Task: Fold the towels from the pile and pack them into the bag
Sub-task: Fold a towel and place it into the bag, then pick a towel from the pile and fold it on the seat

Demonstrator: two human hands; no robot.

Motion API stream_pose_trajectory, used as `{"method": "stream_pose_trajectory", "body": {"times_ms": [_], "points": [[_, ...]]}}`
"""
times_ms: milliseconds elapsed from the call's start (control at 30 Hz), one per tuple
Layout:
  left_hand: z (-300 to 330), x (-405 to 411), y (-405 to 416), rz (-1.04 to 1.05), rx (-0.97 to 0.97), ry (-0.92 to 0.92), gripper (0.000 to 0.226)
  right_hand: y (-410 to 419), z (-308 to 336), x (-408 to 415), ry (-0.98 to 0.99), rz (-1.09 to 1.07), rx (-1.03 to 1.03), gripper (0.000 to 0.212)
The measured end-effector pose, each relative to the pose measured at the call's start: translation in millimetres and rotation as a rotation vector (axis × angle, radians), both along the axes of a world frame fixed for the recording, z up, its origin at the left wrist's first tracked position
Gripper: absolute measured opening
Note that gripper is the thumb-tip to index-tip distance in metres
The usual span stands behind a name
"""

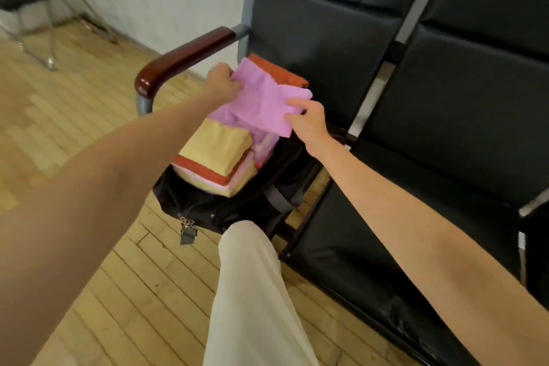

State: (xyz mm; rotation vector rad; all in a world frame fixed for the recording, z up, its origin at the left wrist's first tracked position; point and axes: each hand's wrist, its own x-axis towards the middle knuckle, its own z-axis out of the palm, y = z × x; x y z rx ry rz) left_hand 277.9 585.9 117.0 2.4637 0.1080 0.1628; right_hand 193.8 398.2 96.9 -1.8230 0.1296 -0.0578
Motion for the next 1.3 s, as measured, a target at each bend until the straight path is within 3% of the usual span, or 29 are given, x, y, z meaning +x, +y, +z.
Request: {"method": "stream_pose_trajectory", "body": {"times_ms": [133,300,600,767,933,1200,1300], "points": [[-8.8,20.7,26.8,0.054,0.005,0.045,0.032,28.4,-0.9,26.7,-0.023,0.04,-0.02,0.039],[-37.4,35.4,43.2,0.091,-0.024,0.03,0.023,49.0,-21.9,42.1,0.029,0.069,-0.044,0.034],[-51.5,26.4,26.5,0.206,0.29,0.003,0.028,37.9,-49.0,43.1,0.108,0.197,-0.092,0.049],[-50.9,-25.2,-19.6,-0.078,0.231,-0.199,0.047,-15.5,-46.4,12.1,0.09,0.166,-0.24,0.05],[-57.5,-90.0,-70.2,-0.368,0.172,-0.233,0.049,-104.6,-57.3,-51.9,0.226,0.009,-0.396,0.057],[-97.9,-183.7,-198.2,-0.673,0.252,0.189,0.059,-248.2,-74.8,-224.6,0.469,-0.168,-0.464,0.067],[-114.7,-220.2,-259.3,-0.8,0.246,0.266,0.062,-309.0,-86.2,-290.3,0.56,-0.279,-0.48,0.068]]}}
